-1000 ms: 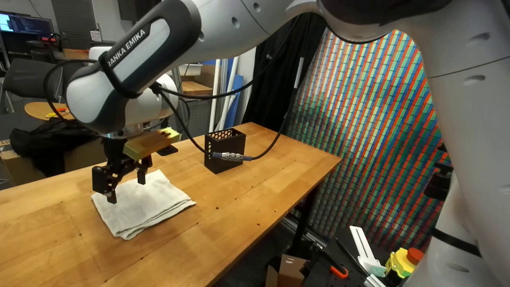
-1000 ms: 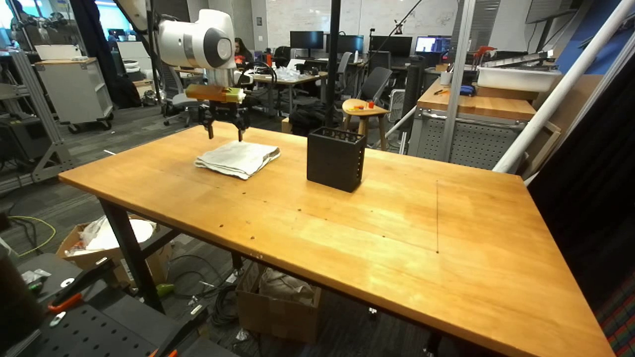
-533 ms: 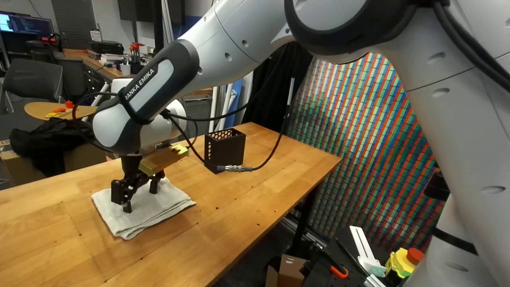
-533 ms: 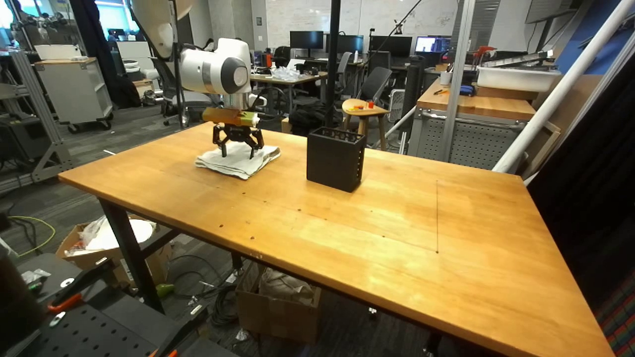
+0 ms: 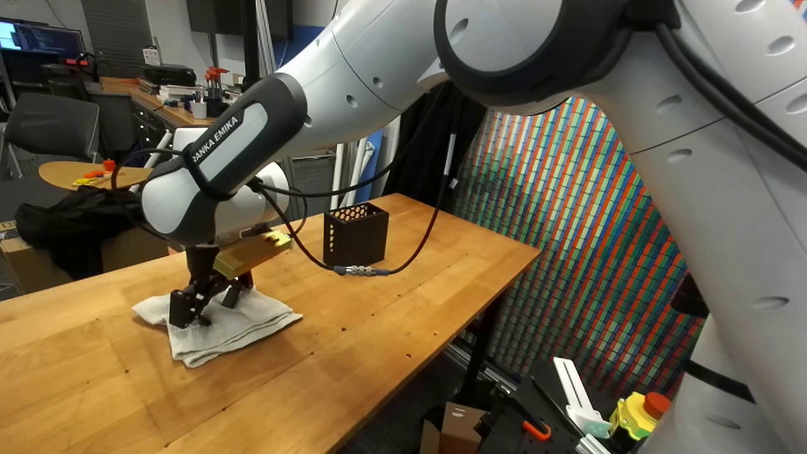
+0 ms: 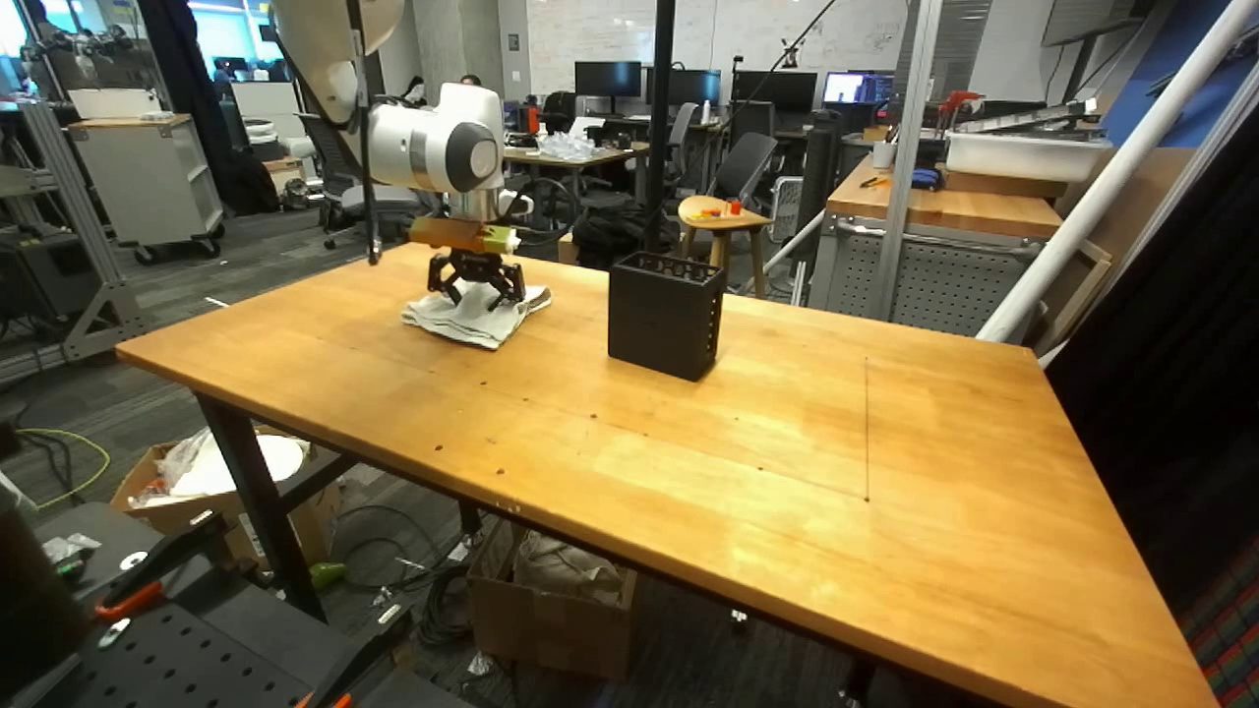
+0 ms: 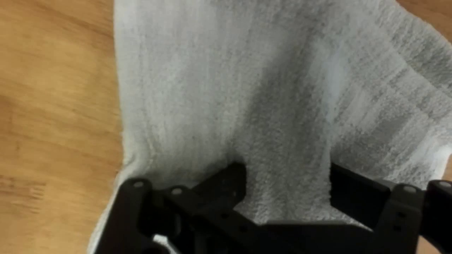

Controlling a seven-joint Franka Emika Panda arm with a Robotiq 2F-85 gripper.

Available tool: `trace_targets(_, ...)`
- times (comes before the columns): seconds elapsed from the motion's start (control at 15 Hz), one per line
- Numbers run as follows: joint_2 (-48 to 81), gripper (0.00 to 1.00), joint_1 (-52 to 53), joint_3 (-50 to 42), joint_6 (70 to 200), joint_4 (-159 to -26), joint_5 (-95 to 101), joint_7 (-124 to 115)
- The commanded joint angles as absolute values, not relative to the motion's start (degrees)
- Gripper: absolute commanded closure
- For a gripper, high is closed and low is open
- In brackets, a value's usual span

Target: Pick up the cloth and put it in the box

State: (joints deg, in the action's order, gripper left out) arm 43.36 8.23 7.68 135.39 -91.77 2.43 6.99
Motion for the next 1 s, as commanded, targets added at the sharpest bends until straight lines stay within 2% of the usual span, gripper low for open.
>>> trace_targets(0.0,44.03,0.73,7.44,8.49,134.89,-89.9,1.22,8.1)
trace_targets(0.2,42.66,0.94,7.31,8.25,134.26,-90.26,1.36,7.91)
trace_targets(0.33,41.22,0.98,7.18,8.16,133.97,-90.95,1.42,7.75)
trace_targets(0.47,38.92,0.94,6.9,8.27,133.06,-92.11,1.36,7.86)
trace_targets(0.53,37.41,0.98,6.92,8.18,132.11,-92.64,1.46,7.68)
trace_targets(0.93,26.75,0.96,6.4,7.43,124.67,-95.35,1.75,7.48)
